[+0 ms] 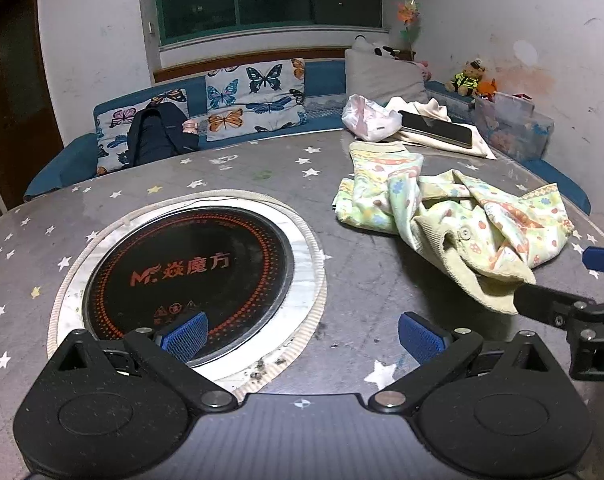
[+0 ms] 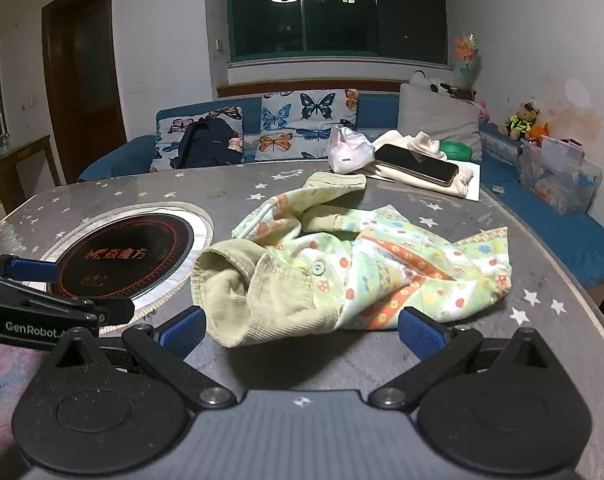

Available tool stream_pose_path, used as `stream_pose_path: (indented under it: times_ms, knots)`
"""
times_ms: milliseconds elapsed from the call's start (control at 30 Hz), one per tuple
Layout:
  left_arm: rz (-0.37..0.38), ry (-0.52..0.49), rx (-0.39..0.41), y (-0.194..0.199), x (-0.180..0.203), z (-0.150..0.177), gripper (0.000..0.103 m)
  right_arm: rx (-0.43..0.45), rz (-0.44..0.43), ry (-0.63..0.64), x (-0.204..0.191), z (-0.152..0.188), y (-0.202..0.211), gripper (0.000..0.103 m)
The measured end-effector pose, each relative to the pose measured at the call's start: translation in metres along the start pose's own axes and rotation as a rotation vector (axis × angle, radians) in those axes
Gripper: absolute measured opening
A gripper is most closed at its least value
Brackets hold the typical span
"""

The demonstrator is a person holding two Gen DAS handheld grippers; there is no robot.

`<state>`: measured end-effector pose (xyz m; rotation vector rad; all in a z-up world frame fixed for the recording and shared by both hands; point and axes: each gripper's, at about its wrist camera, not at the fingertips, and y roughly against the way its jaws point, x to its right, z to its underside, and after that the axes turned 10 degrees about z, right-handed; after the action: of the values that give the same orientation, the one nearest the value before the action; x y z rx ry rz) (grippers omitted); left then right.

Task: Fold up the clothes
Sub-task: 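Move both grippers toward the crumpled patterned garment on the table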

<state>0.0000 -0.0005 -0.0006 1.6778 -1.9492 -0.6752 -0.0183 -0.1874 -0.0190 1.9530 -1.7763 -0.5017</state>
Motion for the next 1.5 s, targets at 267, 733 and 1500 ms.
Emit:
stream_pose_path:
  times_ms: [267, 733, 1500]
  knots:
    - [0.002, 0.012, 0.004, -0.004, 0.006, 0.007, 0.103, 0.001, -0.002, 0.006, 0.003, 0.005, -0.002, 0.103]
    - [0.01, -0.012, -0.014, -0.008, 0.016, 0.005, 0.103, -0.03, 0.017, 0.022, 0.005, 0.007, -0.002, 0.103]
    - [0.066, 0.023, -0.099, -0.024, 0.007, -0.016, 0.103, -0.058, -0.002, 0.003, 0.016, -0.005, -0.011, 0.103]
